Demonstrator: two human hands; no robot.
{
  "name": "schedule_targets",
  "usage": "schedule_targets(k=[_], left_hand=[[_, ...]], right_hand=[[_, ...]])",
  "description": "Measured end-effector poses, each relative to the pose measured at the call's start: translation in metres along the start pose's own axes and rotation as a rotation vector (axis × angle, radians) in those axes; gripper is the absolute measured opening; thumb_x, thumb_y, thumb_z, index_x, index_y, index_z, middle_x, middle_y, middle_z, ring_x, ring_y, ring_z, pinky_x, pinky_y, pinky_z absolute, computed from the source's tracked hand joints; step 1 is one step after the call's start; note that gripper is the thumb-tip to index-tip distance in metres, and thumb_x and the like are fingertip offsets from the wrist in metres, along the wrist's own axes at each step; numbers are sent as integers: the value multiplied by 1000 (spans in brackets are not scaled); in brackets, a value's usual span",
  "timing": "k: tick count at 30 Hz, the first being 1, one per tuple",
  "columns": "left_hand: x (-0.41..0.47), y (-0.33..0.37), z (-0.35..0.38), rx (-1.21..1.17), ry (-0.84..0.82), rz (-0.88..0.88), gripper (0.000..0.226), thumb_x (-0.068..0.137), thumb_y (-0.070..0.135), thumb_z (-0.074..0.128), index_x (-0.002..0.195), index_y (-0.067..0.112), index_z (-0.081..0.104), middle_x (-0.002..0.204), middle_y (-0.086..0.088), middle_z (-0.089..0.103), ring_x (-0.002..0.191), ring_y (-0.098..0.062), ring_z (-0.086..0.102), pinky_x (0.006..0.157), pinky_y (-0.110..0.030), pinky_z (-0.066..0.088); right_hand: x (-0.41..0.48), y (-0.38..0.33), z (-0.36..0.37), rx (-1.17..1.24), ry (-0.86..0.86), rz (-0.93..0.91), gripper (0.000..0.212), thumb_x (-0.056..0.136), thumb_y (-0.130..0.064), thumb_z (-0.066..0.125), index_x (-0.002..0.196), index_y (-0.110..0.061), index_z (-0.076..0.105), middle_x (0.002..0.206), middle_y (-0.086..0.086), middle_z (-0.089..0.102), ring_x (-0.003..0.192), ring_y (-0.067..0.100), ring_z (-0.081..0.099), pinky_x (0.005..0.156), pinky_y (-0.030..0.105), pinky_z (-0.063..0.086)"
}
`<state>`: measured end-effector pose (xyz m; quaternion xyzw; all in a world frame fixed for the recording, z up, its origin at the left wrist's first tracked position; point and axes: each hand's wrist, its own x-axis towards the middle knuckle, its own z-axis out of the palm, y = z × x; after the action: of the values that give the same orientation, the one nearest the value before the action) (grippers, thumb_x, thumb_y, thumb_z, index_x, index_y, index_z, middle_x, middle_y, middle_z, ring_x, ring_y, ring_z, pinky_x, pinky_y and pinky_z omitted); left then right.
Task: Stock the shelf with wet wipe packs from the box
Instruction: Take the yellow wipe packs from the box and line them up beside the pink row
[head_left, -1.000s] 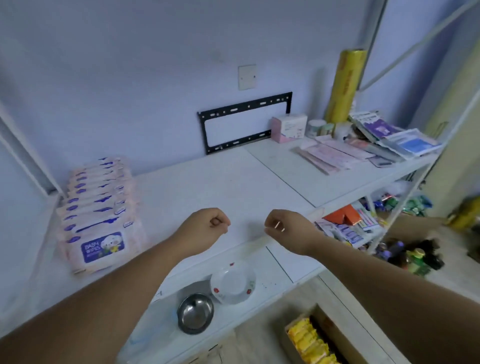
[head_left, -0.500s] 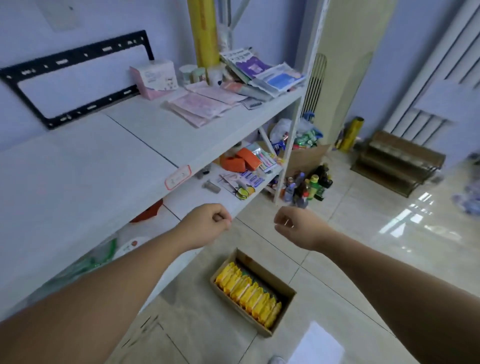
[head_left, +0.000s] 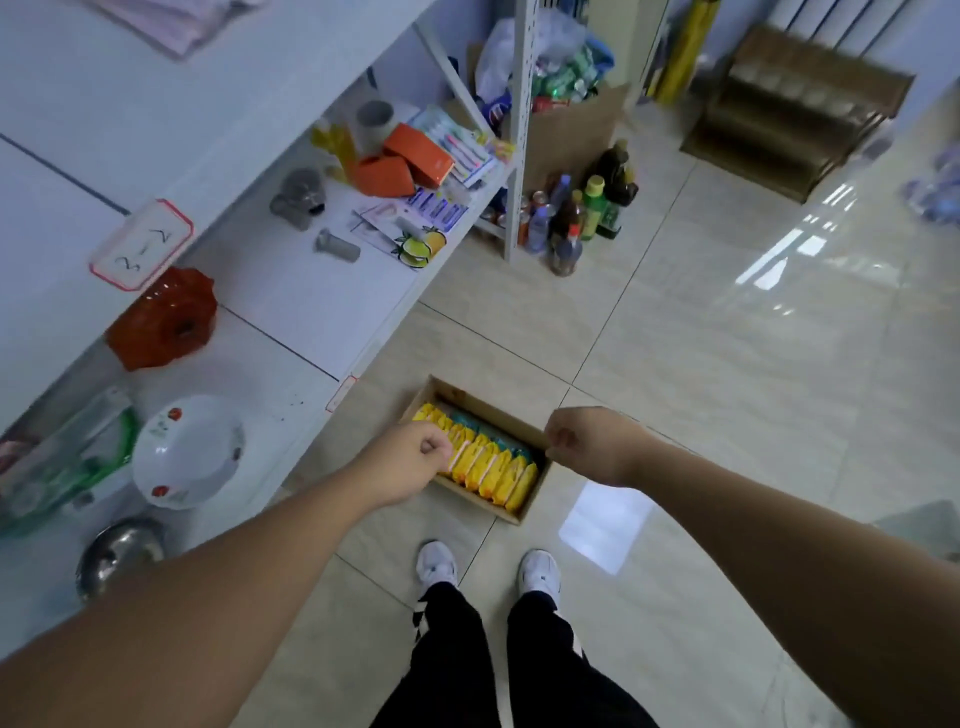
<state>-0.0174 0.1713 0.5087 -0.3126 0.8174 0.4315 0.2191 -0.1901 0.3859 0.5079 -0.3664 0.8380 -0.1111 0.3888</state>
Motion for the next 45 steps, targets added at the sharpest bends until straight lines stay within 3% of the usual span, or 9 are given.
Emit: schedule_targets(k=[4, 11, 22, 27, 30, 33, 36, 41, 45], left_hand=[[34, -39, 19, 53, -47, -49, 14, 92, 22, 59, 87, 20, 72, 80, 12, 70, 73, -1, 61, 59, -20, 41], [118, -125, 61, 52, -142, -154, 20, 91, 23, 61, 71, 29, 65, 79, 10, 69, 81, -14, 67, 65, -25, 44], [250, -239, 161, 100, -202, -213, 10, 95, 31, 61, 92, 24, 68, 81, 15, 62, 78, -7, 59, 61, -21, 40], [307, -283, 188, 110, -166, -265, 20, 93, 38, 65, 103, 22, 70, 98, 6, 67, 96, -16, 62, 82, -30, 48], [338, -307, 198, 144, -147, -273, 24, 88, 48, 68, 102, 29, 67, 103, 6, 69, 101, -21, 65, 93, -41, 53], [365, -322, 208, 190, -112, -283, 41, 86, 51, 69, 116, 24, 64, 115, 6, 69, 107, -21, 64, 95, -42, 52], [389, -335, 223, 260, -101, -298, 59, 83, 55, 69, 127, 17, 59, 126, -3, 66, 114, -27, 62, 95, -44, 53], [414, -346, 243, 353, -72, -336, 61, 79, 59, 70, 120, 16, 59, 117, -8, 66, 107, -32, 63, 89, -48, 54], [418, -349, 251, 496, -83, -297, 54, 82, 60, 67, 115, 18, 59, 110, -6, 67, 102, -31, 64, 81, -42, 54]], right_hand=[[32, 27, 43, -8, -75, 99, 19, 90, -32, 63, 107, -24, 65, 105, 0, 69, 103, 24, 62, 81, 31, 48], [104, 72, 121, -31, -175, 190, 21, 91, -33, 62, 108, -22, 65, 110, -1, 69, 105, 24, 62, 89, 37, 53], [224, 146, 262, 5, -250, 293, 19, 89, -26, 60, 106, -21, 67, 110, 4, 68, 103, 27, 62, 87, 41, 54], [267, 173, 315, -44, -289, 275, 9, 90, -28, 57, 95, -21, 60, 99, 0, 62, 97, 29, 62, 76, 37, 54], [298, 177, 332, -52, -305, 248, 21, 92, -33, 60, 113, -30, 63, 110, -2, 61, 108, 27, 61, 83, 36, 54], [334, 177, 344, -76, -281, 192, 35, 95, -34, 61, 129, -30, 61, 129, -2, 60, 118, 24, 57, 95, 38, 53], [371, 178, 355, -81, -194, 161, 39, 96, -35, 60, 134, -31, 57, 134, 0, 58, 124, 24, 54, 98, 40, 52], [422, 172, 369, -118, -81, 87, 45, 96, -29, 58, 140, -35, 51, 139, 2, 50, 132, 27, 45, 103, 45, 48], [445, 175, 378, -163, -154, 72, 52, 95, -22, 58, 141, -46, 48, 148, 1, 44, 137, 28, 42, 107, 44, 45]])
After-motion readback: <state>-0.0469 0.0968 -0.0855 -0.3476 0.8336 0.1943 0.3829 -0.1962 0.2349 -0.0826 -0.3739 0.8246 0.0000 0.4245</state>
